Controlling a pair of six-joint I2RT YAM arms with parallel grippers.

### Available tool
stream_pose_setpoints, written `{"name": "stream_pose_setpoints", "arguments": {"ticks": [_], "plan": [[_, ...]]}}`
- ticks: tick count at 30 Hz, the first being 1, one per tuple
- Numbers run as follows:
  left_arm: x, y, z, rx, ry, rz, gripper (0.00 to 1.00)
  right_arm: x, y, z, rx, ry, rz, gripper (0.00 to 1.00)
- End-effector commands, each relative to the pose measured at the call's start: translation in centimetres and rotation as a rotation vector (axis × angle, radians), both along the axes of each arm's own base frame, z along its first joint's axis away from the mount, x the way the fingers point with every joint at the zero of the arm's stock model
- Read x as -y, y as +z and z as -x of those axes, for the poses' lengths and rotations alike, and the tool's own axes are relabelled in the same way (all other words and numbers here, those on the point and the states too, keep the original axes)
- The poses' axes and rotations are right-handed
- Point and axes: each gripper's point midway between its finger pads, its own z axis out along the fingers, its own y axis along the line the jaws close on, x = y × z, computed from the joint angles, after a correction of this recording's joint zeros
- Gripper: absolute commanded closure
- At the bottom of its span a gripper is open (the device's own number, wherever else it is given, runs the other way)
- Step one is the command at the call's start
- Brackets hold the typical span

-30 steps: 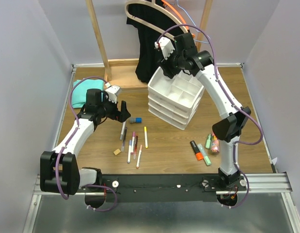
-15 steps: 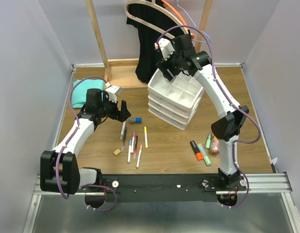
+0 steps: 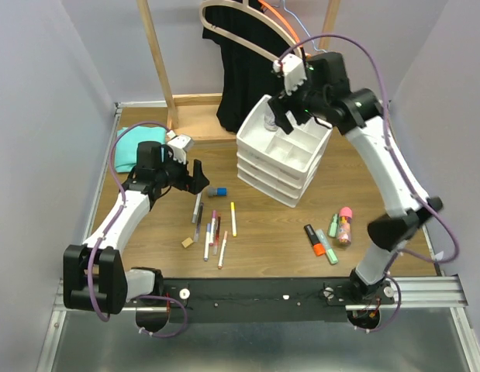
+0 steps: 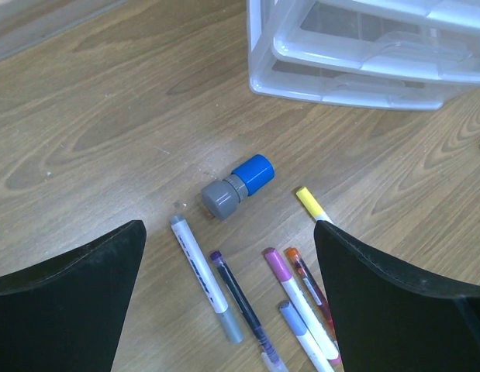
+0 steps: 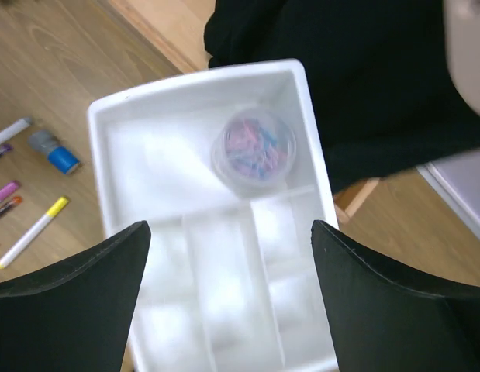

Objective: Sort the stationery into containers
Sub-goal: Place the stationery in the storage box, then pick up the stationery from the center of the board.

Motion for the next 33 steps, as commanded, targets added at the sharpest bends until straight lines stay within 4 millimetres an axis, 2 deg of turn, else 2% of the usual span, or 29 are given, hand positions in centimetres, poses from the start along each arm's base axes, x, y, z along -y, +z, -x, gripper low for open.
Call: {"name": "stream_pose_setpoints", "arguments": {"ticks": [1, 3, 5, 6, 7, 8, 9, 10, 12, 15, 18, 19, 22, 24, 31, 33], "plan": [[0.2, 1.0, 1.0, 0.041, -0.02, -0.005, 0.01, 6.4, 1.3, 6.6, -0.062, -0.267, -0.036, 0.07], [0.2, 0.7, 1.3, 0.036, -0.022, -0.008, 0.01, 9.6, 0.9, 7.8, -0.021, -0.361, 0.004, 0.06], [0.2, 0.6, 1.5, 0.035, -0.025, -0.013, 0.01, 14.1, -1.5, 8.6, -0.058, -0.518, 0.039, 0.05], [0.1, 0.4, 1.6, 0.031, -0.024, -0.015, 0.01, 15.6, -2.9, 9.2, -0.134, -0.565, 0.028, 0.05], [0.0, 0.3, 1.6, 0.031, -0.022, -0.017, 0.01, 19.3, -3.8, 9.1, -0.203, -0.705, -0.045, 0.06], [0.0, 0.2, 1.7, 0.025, -0.022, -0.02, 0.01, 20.5, -5.6, 9.8, -0.287, -0.765, -0.095, 0.07], [0.0, 0.1, 1.6, 0.025, -0.023, -0.024, 0.01, 20.7, -6.8, 10.5, -0.36, -0.778, -0.149, 0.07], [0.0, 0.0, 1.6, 0.025, -0.024, -0.025, 0.01, 21.8, -8.0, 11.0, -0.414, -0.827, -0.185, 0.07], [-0.1, -0.1, 1.7, 0.017, -0.024, -0.031, 0.01, 21.3, -11.2, 12.2, -0.536, -0.827, -0.186, 0.08], [-0.2, -0.3, 1.7, 0.005, -0.025, -0.036, 0.01, 21.0, -14.3, 12.6, -0.623, -0.829, -0.176, 0.11], [-0.2, -0.5, 1.7, -0.008, -0.029, -0.04, 0.01, 20.9, -16.1, 12.1, -0.683, -0.85, -0.164, 0.14], [-0.2, -0.7, 1.7, -0.013, -0.03, -0.041, 0.01, 20.7, -17.3, 12.0, -0.728, -0.861, -0.157, 0.14], [-0.2, -0.7, 1.6, -0.017, -0.029, -0.046, 0.01, 20.4, -19.4, 11.9, -0.799, -0.885, -0.153, 0.14], [-0.2, -0.7, 1.6, -0.021, -0.028, -0.049, 0.01, 20.3, -20.2, 11.9, -0.827, -0.888, -0.154, 0.15], [-0.5, -1.4, 1.7, -0.042, -0.025, -0.067, 0.01, 20.0, -24.0, 13.2, -0.961, -0.948, -0.131, 0.22], [-0.5, -1.6, 1.7, -0.048, -0.024, -0.069, 0.01, 19.7, -25.4, 14.7, -1.028, -0.96, -0.112, 0.22]]}}
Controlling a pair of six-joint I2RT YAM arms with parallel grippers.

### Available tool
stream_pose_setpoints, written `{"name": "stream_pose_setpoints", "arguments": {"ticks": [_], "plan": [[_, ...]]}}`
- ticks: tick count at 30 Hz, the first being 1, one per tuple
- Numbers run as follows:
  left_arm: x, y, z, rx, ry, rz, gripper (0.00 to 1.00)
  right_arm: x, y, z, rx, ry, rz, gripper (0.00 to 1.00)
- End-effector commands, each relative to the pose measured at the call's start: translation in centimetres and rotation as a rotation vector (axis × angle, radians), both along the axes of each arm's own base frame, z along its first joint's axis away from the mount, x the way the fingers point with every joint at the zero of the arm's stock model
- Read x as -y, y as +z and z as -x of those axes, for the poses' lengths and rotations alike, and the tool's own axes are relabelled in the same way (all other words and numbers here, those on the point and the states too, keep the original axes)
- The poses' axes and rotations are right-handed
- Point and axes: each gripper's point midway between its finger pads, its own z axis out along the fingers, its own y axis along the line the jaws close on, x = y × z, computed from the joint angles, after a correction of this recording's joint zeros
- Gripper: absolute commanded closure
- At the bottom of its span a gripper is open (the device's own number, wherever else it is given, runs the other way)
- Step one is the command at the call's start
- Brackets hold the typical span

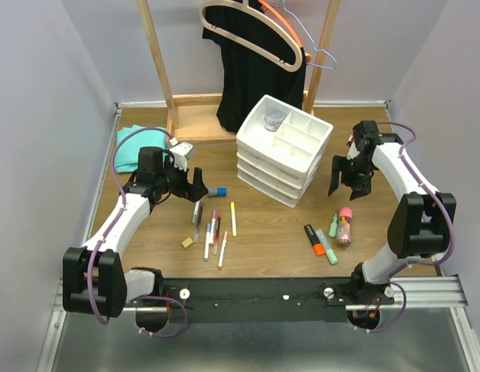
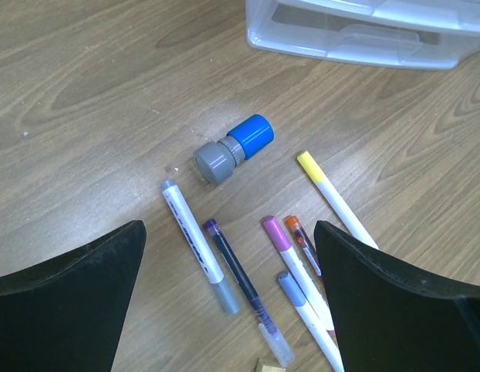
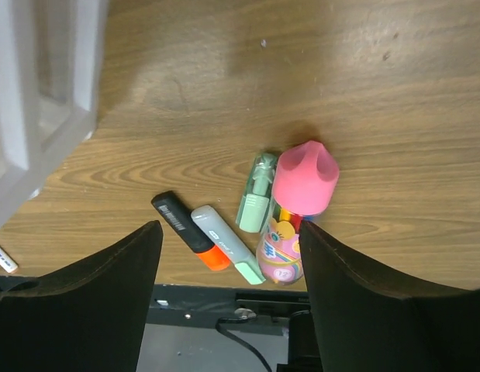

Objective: Sort the stationery into containers
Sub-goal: Pick up the stationery from the center of the board.

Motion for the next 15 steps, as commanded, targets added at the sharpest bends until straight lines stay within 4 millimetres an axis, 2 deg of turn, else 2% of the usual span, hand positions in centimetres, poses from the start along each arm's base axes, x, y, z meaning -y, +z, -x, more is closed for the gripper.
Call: {"name": "stream_pose_setpoints", "arguments": {"ticks": [1, 4, 15], "plan": [[-0.2, -0.3, -0.3, -0.01, 0.003, -0.026, 0.01, -0.7, -3.0, 2.7, -0.133, -0.058, -0.034, 0.22], [-0.2, -0.7, -0.5, -0.028, -0.001, -0.03, 0.01, -0.5, -4.1, 4.1, -0.197, -0.076, -0.018, 0.23], [0.5, -0.6, -2.4, -0.048, 0.0, 0.001, 0.01, 1.5, -5.1, 4.5, -0.246, -0.132, 0.106, 0.22]]}}
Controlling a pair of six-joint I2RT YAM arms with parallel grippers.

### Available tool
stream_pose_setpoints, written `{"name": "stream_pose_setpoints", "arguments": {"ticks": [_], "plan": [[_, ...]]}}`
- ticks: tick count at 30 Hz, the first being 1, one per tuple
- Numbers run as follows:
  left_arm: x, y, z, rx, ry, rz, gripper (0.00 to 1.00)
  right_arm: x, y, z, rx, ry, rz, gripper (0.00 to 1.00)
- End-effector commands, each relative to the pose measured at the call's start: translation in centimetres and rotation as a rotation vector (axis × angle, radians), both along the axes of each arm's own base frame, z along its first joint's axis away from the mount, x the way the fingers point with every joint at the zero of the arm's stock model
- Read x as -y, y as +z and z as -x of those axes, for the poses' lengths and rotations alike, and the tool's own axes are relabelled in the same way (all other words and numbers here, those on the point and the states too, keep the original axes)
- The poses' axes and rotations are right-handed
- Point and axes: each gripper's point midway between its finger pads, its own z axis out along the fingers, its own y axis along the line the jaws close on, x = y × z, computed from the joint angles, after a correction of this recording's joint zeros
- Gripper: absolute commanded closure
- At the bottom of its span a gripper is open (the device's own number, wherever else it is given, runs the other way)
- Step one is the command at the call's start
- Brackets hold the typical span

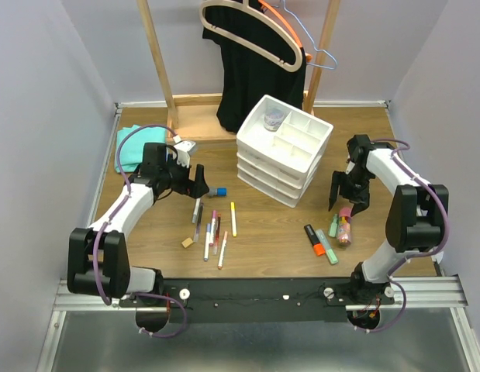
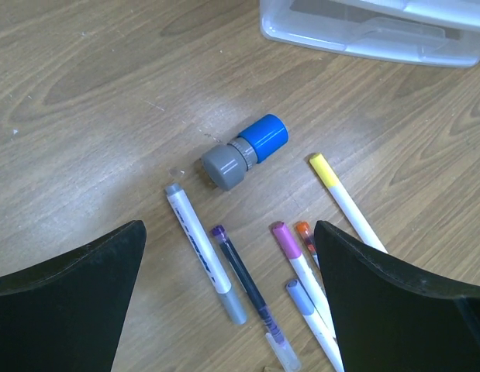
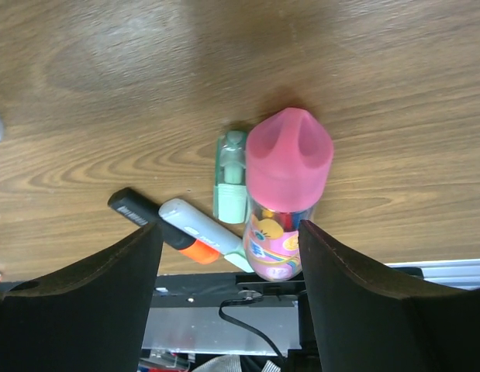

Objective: Sort the stationery into containers
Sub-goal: Pick up the stationery from the center of the board.

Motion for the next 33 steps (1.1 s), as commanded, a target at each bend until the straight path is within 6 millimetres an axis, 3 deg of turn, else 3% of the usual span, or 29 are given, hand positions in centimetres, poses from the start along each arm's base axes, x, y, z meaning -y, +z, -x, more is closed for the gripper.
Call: {"name": "stream_pose_setpoints", "arguments": {"ticks": [1, 15, 22, 26, 33], "plan": [[0.6, 1.1, -1.5, 0.022, -0.005, 0.019, 0.01, 1.1, -0.5, 0.6, -0.045, -0.038, 0.072, 0.22], [0.4, 1.5, -2.4, 0.009, 0.004, 0.017, 0.01, 1.2, -2.8, 1.1, -0.145, -0.042, 0.07, 0.27], [0.2, 1.6, -3.4, 0.004, 0.014, 0.014, 0.01, 2.0, -3.5, 0.2, -0.15, -0.038, 0.117, 0.34], [0.0, 1.7, -3.8, 0.01, 0.019, 0.007, 0.01, 2.2, -3.8, 0.2, -0.159, -0.041, 0.13, 0.44], [0.0, 1.6, -3.8, 0.008, 0.022, 0.011, 0.01, 2.4, -4.2, 0.1, -0.152, -0.041, 0.141, 0.49]]}}
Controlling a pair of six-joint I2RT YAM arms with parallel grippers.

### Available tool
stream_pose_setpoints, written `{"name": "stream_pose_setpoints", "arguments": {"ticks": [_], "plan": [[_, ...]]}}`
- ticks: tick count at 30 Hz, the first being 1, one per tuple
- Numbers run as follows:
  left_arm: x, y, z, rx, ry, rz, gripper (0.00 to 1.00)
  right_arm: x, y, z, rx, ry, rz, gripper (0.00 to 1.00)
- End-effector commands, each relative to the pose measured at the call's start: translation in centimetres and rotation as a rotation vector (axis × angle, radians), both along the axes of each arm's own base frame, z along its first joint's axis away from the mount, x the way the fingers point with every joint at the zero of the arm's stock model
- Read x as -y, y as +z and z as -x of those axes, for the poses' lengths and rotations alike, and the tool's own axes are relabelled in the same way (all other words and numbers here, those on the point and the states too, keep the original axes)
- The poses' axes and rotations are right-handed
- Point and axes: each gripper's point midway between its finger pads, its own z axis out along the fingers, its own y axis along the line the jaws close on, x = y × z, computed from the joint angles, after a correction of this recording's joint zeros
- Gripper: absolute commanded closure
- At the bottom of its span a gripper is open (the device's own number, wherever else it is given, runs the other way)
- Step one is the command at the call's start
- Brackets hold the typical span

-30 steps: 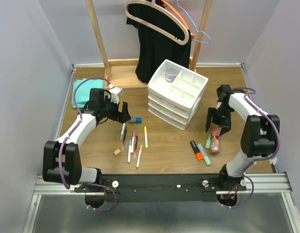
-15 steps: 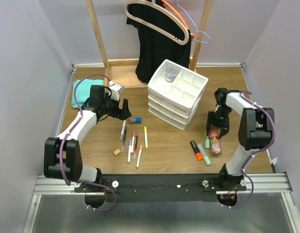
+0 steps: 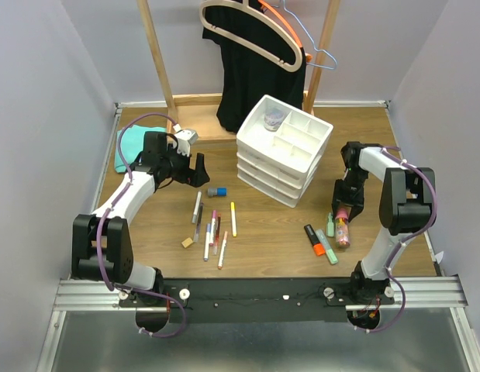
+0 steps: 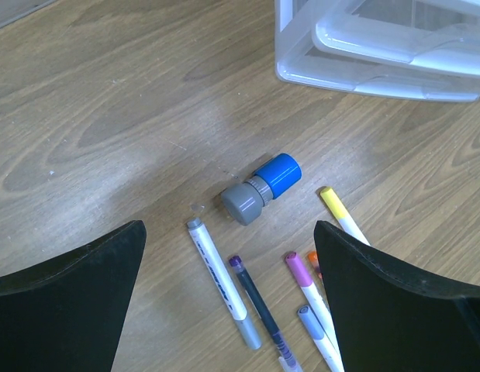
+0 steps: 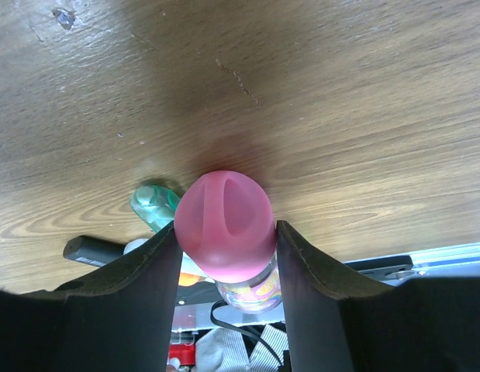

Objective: Sort the stationery into containers
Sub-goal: Pick up the stationery from the center of the board.

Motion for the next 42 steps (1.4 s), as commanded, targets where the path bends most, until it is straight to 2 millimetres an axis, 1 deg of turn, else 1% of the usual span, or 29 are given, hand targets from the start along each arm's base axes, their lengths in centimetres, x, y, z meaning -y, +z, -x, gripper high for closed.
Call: {"name": "stream_pose_setpoints", "arguments": {"ticks": [1, 5, 8, 10, 12, 13, 14, 15, 16, 18, 19, 22, 23, 25, 26, 28, 29, 30, 32, 36, 37, 39, 40, 41, 42], "plan": [[-0.1, 0.3, -0.3, -0.001, 0.007, 0.007, 0.01, 0.9, -0.6, -0.9, 0.021, -0.009, 0.046, 0.49], [0.1, 0.9, -0.3, 0.014, 0.006, 0.023, 0.01, 0.5, -1.1, -0.9, 0.024, -0.003, 0.024, 0.47], [0.0, 1.6, -0.4, 0.037, 0.008, 0.021, 0.01, 0.2, -1.3, -1.0, 0.03, 0.001, 0.001, 0.42], [-0.1, 1.8, -0.1, 0.045, 0.009, 0.016, 0.01, 0.1, -1.3, -1.0, 0.036, 0.003, -0.001, 0.42], [-0.1, 2.0, 0.1, 0.051, 0.008, 0.017, 0.01, 0.1, -1.1, -1.0, 0.046, 0.005, -0.006, 0.52], [-0.1, 1.9, 0.3, 0.048, 0.006, 0.018, 0.01, 0.1, -1.0, -1.2, 0.057, 0.006, -0.006, 0.6], [0.0, 2.1, 0.4, 0.055, 0.004, 0.023, 0.01, 0.1, -0.7, -1.3, 0.066, 0.005, -0.004, 0.89], [0.0, 2.3, 0.5, 0.056, 0.004, 0.026, 0.01, 0.2, -0.3, -1.3, 0.079, 0.002, 0.004, 0.99], [0.0, 2.3, 0.6, 0.056, 0.005, 0.029, 0.01, 0.4, 0.6, -1.6, 0.111, -0.003, 0.015, 0.99], [0.1, 2.7, 0.7, 0.071, 0.003, 0.036, 0.01, 0.6, 1.7, -1.9, 0.152, -0.003, 0.029, 0.99], [0.1, 2.8, 0.7, 0.074, 0.003, 0.036, 0.01, 0.7, 2.9, -2.3, 0.197, -0.007, 0.033, 0.99], [0.1, 3.3, 0.7, 0.095, -0.004, 0.035, 0.01, 0.8, 5.0, -2.8, 0.266, -0.008, 0.039, 0.99], [0.1, 3.6, 0.7, 0.104, -0.007, 0.035, 0.01, 0.8, 6.9, -3.7, 0.336, -0.001, 0.037, 0.99], [0.1, 4.0, 0.6, 0.117, -0.01, 0.033, 0.01, 0.9, 9.0, -4.5, 0.404, 0.023, 0.04, 0.99], [0.1, 4.2, 0.5, 0.122, -0.011, 0.032, 0.01, 1.1, 11.2, -5.4, 0.478, 0.047, 0.043, 0.99], [0.1, 4.4, 0.5, 0.133, -0.017, 0.029, 0.01, 0.9, 13.5, -5.8, 0.544, 0.075, 0.03, 0.99], [0.1, 4.4, 0.4, 0.138, -0.018, 0.028, 0.01, 0.5, 14.6, -6.0, 0.582, 0.105, 0.004, 0.99], [0.1, 4.5, 0.3, 0.141, -0.015, 0.029, 0.01, 0.5, 16.5, -6.4, 0.647, 0.118, 0.008, 0.99], [0.1, 4.5, 0.3, 0.144, -0.012, 0.029, 0.01, -0.1, 18.0, -6.6, 0.704, 0.157, -0.024, 0.99], [0.1, 4.6, 0.3, 0.155, -0.01, 0.03, 0.01, -0.2, 20.7, -6.7, 0.792, 0.183, -0.02, 0.99], [0.1, 4.6, 0.3, 0.154, -0.011, 0.031, 0.01, -0.1, 22.0, -6.8, 0.83, 0.189, -0.018, 0.99], [0.1, 4.5, 0.3, 0.152, -0.014, 0.029, 0.01, -0.4, 23.6, -7.0, 0.879, 0.215, -0.029, 0.99], [0.1, 4.5, 0.3, 0.153, -0.015, 0.028, 0.01, -0.5, 24.9, -7.1, 0.921, 0.223, -0.031, 0.99], [0.1, 4.3, 0.3, 0.149, -0.015, 0.026, 0.01, -1.0, 26.7, -7.4, 0.975, 0.239, -0.054, 0.99], [0.1, 4.2, 0.3, 0.147, -0.015, 0.028, 0.01, -1.4, 27.9, -7.6, 1.016, 0.255, -0.07, 0.99]]}}
